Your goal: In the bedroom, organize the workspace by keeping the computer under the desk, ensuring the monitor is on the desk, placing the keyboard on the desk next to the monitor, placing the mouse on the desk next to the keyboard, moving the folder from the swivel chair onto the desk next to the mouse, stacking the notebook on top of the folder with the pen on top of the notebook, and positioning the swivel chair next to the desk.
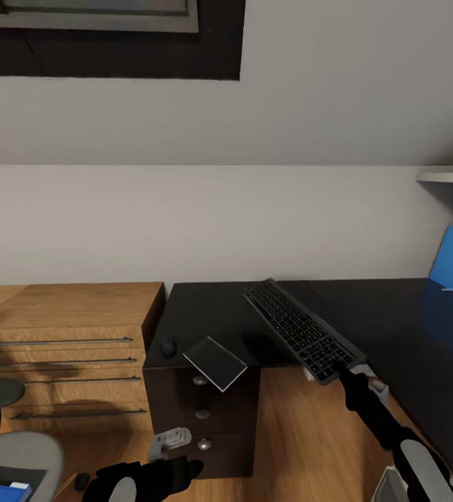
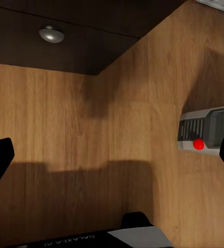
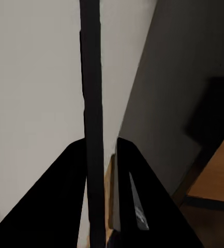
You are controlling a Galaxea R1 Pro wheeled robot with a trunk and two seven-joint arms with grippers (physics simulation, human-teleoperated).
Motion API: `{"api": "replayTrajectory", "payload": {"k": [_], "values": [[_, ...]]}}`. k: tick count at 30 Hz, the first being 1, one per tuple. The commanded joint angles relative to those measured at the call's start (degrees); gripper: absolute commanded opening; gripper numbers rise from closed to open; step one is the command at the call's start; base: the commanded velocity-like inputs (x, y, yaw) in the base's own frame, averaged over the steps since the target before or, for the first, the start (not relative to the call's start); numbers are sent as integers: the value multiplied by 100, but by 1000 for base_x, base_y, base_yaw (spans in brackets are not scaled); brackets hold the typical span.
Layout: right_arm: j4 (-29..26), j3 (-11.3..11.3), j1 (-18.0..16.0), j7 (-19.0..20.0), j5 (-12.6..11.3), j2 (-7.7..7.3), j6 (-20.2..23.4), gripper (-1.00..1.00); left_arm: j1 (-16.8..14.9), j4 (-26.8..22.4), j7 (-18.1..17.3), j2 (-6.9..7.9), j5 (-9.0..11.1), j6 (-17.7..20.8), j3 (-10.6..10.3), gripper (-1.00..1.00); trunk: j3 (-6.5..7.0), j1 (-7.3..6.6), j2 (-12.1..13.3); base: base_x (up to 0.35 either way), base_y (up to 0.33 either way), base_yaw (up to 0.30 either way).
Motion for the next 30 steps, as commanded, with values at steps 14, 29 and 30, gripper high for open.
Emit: {"api": "replayTrajectory", "payload": {"k": [14, 29, 30], "values": [[-257, -10, 18, 46, -37, 2, 73, -100, -3, -1, 52, -1, 67, 14, 0, 100, 120, -155, 279, 0, 0, 0], [-343, -27, 19, 49, -46, 2, 125, -100, -3, 8, 65, -1, 68, 6, 0, 100, 120, -155, 279, -167, 0, 0], [-343, -27, 19, 49, -45, 2, 124, -100, -3, 8, 66, -1, 68, 6, 0, 100, 120, -155, 279, -335, 0, 0]]}}
